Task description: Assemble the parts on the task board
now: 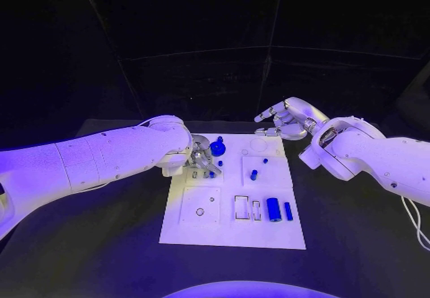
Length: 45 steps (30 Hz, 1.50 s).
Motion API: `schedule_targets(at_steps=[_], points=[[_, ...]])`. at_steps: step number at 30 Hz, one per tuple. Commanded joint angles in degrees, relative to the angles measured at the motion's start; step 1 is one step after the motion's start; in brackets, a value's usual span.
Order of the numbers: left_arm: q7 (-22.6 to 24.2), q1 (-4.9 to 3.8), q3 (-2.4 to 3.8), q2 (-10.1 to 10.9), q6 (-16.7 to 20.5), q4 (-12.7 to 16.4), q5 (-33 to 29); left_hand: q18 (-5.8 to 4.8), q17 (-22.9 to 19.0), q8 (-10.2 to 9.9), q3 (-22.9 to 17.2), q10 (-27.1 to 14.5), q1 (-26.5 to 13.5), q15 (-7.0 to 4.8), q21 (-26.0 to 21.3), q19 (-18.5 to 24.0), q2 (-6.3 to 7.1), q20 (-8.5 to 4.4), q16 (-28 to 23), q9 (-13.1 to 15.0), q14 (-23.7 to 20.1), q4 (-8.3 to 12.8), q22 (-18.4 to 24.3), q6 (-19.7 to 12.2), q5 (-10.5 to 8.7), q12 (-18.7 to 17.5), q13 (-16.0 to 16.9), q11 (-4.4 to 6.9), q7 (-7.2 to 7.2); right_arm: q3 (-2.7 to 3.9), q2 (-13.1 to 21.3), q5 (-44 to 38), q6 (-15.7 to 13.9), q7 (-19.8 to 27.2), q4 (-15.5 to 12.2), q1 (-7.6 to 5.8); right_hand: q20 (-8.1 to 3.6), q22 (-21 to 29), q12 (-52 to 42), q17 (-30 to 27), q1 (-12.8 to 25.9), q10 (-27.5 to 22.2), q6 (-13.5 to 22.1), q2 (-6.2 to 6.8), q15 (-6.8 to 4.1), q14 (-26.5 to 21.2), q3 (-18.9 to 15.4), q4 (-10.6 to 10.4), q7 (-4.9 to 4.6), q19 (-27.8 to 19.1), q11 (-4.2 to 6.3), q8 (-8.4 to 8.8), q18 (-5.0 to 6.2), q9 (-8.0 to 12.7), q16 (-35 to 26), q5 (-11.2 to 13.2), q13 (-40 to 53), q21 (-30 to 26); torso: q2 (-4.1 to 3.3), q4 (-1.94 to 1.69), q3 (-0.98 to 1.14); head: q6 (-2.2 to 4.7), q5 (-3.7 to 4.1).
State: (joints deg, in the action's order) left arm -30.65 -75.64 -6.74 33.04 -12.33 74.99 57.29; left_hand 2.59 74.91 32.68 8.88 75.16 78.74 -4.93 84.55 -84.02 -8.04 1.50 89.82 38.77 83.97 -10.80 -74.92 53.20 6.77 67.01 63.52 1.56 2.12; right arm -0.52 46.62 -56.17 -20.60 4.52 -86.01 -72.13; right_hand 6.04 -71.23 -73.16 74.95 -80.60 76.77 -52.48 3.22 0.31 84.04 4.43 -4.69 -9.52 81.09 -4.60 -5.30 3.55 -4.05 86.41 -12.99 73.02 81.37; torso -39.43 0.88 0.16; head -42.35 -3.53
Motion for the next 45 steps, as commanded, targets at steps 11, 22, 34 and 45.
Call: schedule_targets(at_steps=[11, 22, 34, 45], points=[[-0.16, -0.04, -0.04, 0.89, 0.89, 1.19, -2.82, -0.43, 15.09, -1.80, -11.65, -0.51, 5.30, -0.51, -0.59, -1.96, 2.51, -0.67, 0.18, -0.13, 6.03, 2.87, -5.20, -1.38, 8.86, -1.30, -0.67, 0.42, -0.03, 0.05, 0.09, 0.15, 0.63, 0.02, -0.16, -0.12, -0.02, 0.08, 0.36, 7.99, -0.27, -0.10, -0.31, -0.62, -0.37, 4.31, -0.25, 0.27, 0.00, -0.27, 0.23, -0.32, 0.32, 0.07, -0.32, -0.63, -0.08, -0.30, -0.01, -0.20, -0.01, -0.07, -0.01], [0.43, -0.04, -0.02, 3.10, 6.13, 3.90, -6.20, -0.42, 15.09, -0.18, -39.03, 0.56, -3.58, -0.14, -0.87, -1.97, 14.17, -0.23, 0.18, 3.00, 6.03, 4.35, -5.32, -1.31, 11.78, -1.73, -1.11, 0.13, 0.34, 0.05, 0.23, 0.15, 0.64, 0.08, -0.27, -0.12, -0.04, 0.09, 0.35, 7.96, -0.19, -0.08, -0.32, -0.55, -0.38, 4.30, -0.36, 0.25, 0.00, -0.25, 0.22, -0.32, 0.32, 0.08, -0.35, -0.94, -0.07, -0.31, 0.07, -0.11, 0.04, -0.25, -0.47], [0.81, 0.50, -0.07, 6.09, 15.30, 6.74, -6.52, -0.46, 15.09, 0.65, -44.12, 0.83, -6.17, -0.14, -0.76, -2.12, 15.39, -0.30, 0.18, 4.29, 6.03, 6.90, -5.67, -1.39, 11.63, -1.74, -1.18, 0.10, 0.51, 0.05, 0.62, 0.15, 0.65, 0.20, -0.25, -0.12, -0.05, 0.15, 0.35, 7.97, 0.03, -0.07, -0.31, -0.44, -0.37, 4.31, -0.54, 0.13, 0.00, -0.27, 0.21, -0.32, 0.33, 0.08, -0.35, -1.11, -0.08, -0.35, 0.10, -0.47, 0.19, -0.64, -0.61], [0.56, 1.39, -0.11, 6.82, 17.25, 6.76, -2.40, -0.49, 15.09, 0.76, -44.76, 0.92, -6.50, -0.15, -0.67, -2.19, 15.65, -0.30, 0.18, 4.47, 6.03, 7.40, -5.84, -1.39, 11.57, -1.68, -1.13, 0.09, 0.53, 0.05, 0.71, 0.15, 0.75, 0.26, -0.14, -0.12, -0.05, 0.15, 0.35, 7.95, 0.15, -0.07, -0.31, -0.38, -0.37, 4.31, -0.64, 0.07, 0.00, -0.26, 0.21, -0.32, 0.32, 0.09, -0.37, -1.13, -0.10, -0.35, 0.23, -0.37, 0.28, -1.00, -0.77]])
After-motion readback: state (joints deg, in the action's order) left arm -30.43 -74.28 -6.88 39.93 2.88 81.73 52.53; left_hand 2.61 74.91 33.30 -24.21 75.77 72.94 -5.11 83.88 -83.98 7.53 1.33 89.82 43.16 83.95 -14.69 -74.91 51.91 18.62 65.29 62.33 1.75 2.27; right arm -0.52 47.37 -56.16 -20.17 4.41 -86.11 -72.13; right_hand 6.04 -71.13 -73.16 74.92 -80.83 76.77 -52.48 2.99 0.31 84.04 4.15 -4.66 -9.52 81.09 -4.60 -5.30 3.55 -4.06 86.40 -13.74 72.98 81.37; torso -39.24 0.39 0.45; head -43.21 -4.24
